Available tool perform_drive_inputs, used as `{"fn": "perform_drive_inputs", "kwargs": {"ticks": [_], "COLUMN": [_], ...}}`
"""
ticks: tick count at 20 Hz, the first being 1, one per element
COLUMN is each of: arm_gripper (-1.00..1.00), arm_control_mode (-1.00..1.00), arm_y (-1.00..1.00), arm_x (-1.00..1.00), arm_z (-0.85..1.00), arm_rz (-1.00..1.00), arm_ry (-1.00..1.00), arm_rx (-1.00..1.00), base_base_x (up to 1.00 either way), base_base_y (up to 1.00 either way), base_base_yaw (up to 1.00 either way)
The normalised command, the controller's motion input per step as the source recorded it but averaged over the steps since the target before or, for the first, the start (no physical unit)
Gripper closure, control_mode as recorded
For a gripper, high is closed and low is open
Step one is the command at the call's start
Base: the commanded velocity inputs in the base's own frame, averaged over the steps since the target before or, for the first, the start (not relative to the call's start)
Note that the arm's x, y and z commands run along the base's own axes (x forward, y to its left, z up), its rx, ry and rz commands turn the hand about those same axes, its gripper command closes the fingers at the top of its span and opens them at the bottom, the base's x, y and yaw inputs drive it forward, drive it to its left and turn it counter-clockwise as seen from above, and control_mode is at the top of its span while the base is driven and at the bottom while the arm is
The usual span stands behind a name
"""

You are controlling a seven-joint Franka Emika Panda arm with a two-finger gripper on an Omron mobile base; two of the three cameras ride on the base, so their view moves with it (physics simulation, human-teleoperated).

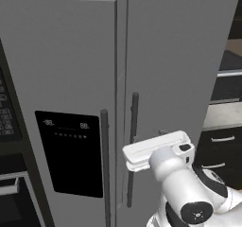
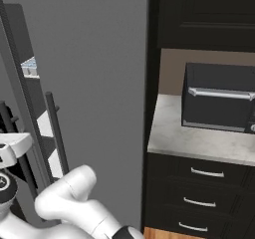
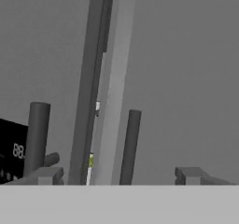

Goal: Open the freezer door, pick up the ice cube tray from the freezer, and place it on the dining counter.

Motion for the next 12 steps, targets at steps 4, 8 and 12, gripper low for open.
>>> {"fn": "perform_drive_inputs", "kwargs": {"ticks": [4, 8, 12], "arm_gripper": [-1.0, -1.0, -1.0], "arm_control_mode": [-1.0, -1.0, -1.0], "arm_y": [-0.57, -0.66, -0.81], "arm_x": [0.12, 0.38, 0.51], "arm_z": [0.0, -0.01, -0.1], "arm_rz": [0.58, 0.63, 0.61], "arm_ry": [-0.13, -0.13, -0.12], "arm_rx": [0.06, 0.11, 0.13], "base_base_x": [0.0, 0.0, 0.0], "base_base_y": [0.0, 0.0, 0.0], "base_base_yaw": [0.0, 0.0, 0.0]}}
